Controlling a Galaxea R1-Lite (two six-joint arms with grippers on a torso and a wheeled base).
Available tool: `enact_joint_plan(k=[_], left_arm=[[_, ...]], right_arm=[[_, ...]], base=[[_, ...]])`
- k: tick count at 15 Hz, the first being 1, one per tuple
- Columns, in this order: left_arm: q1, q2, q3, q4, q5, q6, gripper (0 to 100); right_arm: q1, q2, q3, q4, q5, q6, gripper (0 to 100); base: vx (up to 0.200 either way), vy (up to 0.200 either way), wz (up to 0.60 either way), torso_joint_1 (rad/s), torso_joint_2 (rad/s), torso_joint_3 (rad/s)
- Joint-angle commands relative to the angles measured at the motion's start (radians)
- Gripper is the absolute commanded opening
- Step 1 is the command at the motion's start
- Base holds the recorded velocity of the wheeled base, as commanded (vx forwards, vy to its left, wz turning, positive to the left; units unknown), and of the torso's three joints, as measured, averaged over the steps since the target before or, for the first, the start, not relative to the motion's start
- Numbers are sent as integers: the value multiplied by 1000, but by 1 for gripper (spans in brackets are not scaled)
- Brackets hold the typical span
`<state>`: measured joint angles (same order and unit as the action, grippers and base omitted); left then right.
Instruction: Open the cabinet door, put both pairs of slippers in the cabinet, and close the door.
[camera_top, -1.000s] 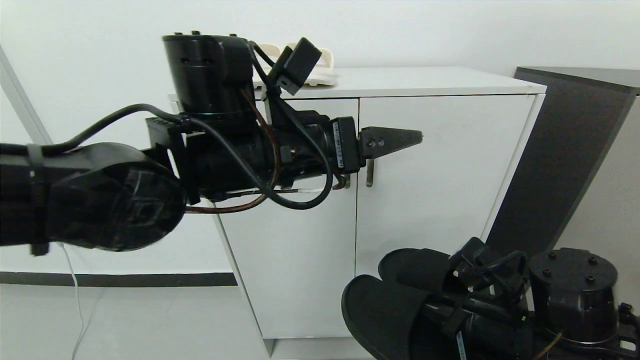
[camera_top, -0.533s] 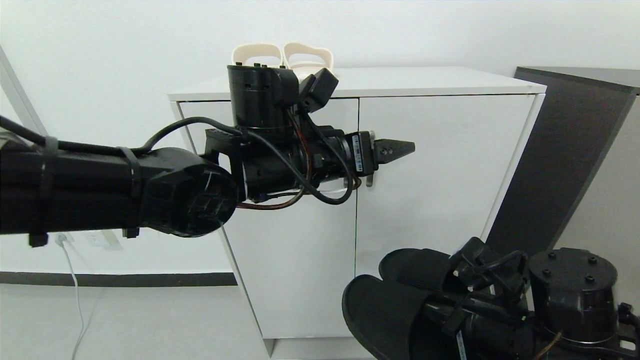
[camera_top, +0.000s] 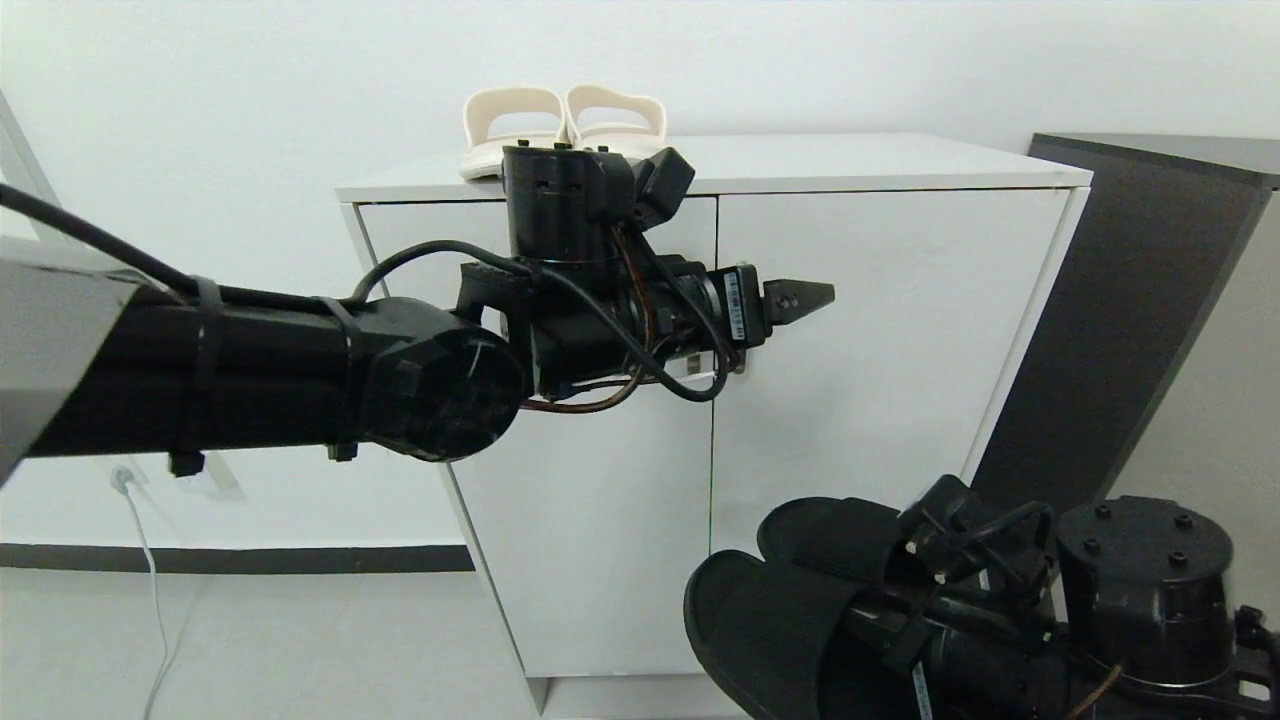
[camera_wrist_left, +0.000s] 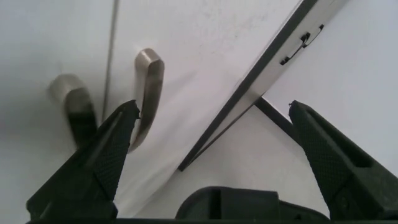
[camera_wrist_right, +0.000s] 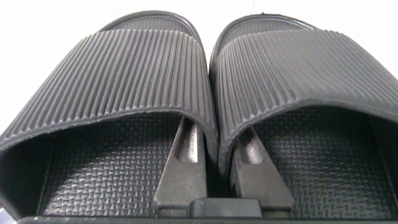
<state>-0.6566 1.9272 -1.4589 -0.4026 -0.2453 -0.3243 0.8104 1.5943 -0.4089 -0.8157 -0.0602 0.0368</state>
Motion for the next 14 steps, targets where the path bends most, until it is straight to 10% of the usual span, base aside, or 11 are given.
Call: enact_joint_plan(k=[1, 2, 3, 14], left_arm=[[0, 32, -26, 1, 0, -1, 100], [0, 36, -27, -1, 0, -1, 100], [0, 36, -26, -4, -2, -1, 0], [-1, -134, 181, -13, -9, -1, 0]], right_arm=[[1, 3, 1, 0, 0, 0, 0], [1, 3, 1, 0, 2, 0, 0], [1, 3, 2, 0, 2, 0, 0], [50, -33, 45, 1, 57, -2, 0]], base=[[0, 0, 0, 0, 0, 0], [0, 0, 0, 0, 0, 0], [0, 0, 0, 0, 0, 0], [0, 0, 0, 0, 0, 0]])
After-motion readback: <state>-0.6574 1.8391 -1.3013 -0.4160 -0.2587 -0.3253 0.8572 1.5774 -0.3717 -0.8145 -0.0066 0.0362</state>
